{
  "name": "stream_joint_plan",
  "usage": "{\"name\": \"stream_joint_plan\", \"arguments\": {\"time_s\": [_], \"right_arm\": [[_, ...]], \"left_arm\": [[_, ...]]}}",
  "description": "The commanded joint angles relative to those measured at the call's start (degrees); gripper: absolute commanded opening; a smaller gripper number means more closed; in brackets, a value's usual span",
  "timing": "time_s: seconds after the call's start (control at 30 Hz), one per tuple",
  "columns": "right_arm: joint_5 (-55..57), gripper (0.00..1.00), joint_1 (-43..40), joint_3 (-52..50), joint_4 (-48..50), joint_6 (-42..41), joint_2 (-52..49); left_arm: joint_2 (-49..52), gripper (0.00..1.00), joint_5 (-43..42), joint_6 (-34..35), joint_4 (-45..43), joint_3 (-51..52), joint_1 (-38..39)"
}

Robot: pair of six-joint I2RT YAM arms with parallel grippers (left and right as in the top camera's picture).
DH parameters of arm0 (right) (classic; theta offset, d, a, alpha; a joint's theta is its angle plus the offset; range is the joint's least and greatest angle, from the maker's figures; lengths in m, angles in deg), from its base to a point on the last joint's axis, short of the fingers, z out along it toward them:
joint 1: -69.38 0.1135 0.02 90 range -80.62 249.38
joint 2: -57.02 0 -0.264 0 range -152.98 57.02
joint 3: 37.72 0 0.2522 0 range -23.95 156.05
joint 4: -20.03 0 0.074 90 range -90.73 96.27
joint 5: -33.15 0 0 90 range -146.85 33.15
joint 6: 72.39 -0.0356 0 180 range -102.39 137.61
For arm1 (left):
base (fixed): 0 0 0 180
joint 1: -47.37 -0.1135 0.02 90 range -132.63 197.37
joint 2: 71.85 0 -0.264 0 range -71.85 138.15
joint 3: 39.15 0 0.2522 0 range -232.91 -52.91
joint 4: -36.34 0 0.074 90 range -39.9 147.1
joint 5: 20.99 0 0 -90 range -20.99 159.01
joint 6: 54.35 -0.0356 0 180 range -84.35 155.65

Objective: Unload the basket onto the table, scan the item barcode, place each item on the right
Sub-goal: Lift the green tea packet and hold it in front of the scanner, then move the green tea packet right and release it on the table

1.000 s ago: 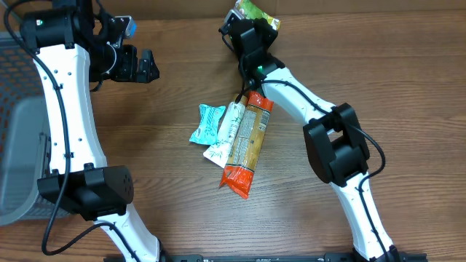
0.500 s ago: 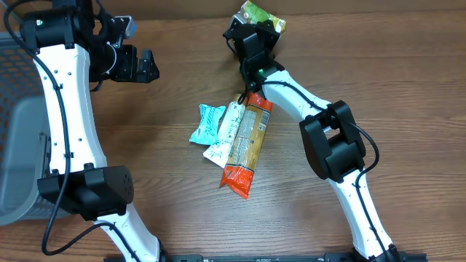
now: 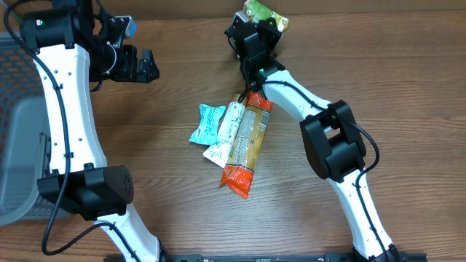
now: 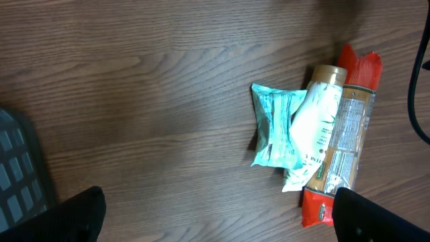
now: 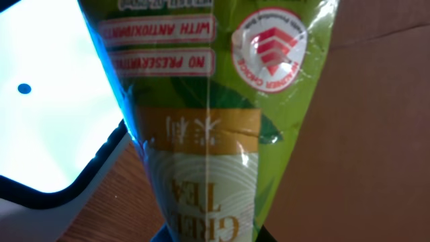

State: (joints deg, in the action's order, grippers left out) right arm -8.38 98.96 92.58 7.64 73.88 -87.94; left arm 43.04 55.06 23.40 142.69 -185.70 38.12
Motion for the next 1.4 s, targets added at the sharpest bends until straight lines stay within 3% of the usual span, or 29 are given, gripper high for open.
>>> {"name": "stream_joint_plan", "arguments": {"time_s": [0.0, 0.17, 0.3, 0.37, 0.47, 0.63, 0.83, 1.03, 1.37], "right_arm": [[2.3, 0.04, 1.1, 1.2, -0.7, -0.7, 2.0], [1.8, 0.04, 2.2, 1.2, -8.0, -7.9, 7.3], [-0.4, 0.04, 3.9, 1.2, -20.7, -18.6, 15.1], [-6.9, 0.04, 4.9, 1.2, -29.9, -25.9, 20.2], [-25.6, 0.04, 5.1, 1.2, -44.1, -38.9, 29.3], [-53.2, 0.04, -0.1, 1.2, -60.2, -61.4, 39.3], [-56.7, 0.04, -12.4, 0.2, -75.8, -76.3, 41.2], [-50.9, 0.04, -24.2, -12.9, -74.9, -92.1, 41.1], [-48.3, 0.04, -37.3, -40.8, -52.5, -108.4, 41.1]], "left_arm": [[0.6, 1.00, -0.7, -1.0, 0.0, -0.3, -0.1], [0.6, 1.00, -0.7, -1.0, 0.0, -0.3, -0.1], [0.6, 0.99, -0.7, -1.0, 0.0, -0.3, -0.1], [0.6, 1.00, -0.7, -1.0, 0.0, -0.3, -0.1], [0.6, 1.00, -0.7, -1.0, 0.0, -0.3, -0.1], [0.6, 1.00, -0.7, -1.0, 0.0, -0.3, -0.1], [0.6, 1.00, -0.7, -1.0, 0.0, -0.3, -0.1], [0.6, 1.00, -0.7, -1.0, 0.0, -0.3, -0.1], [0.6, 1.00, -0.7, -1.0, 0.0, -0.3, -0.1]]}}
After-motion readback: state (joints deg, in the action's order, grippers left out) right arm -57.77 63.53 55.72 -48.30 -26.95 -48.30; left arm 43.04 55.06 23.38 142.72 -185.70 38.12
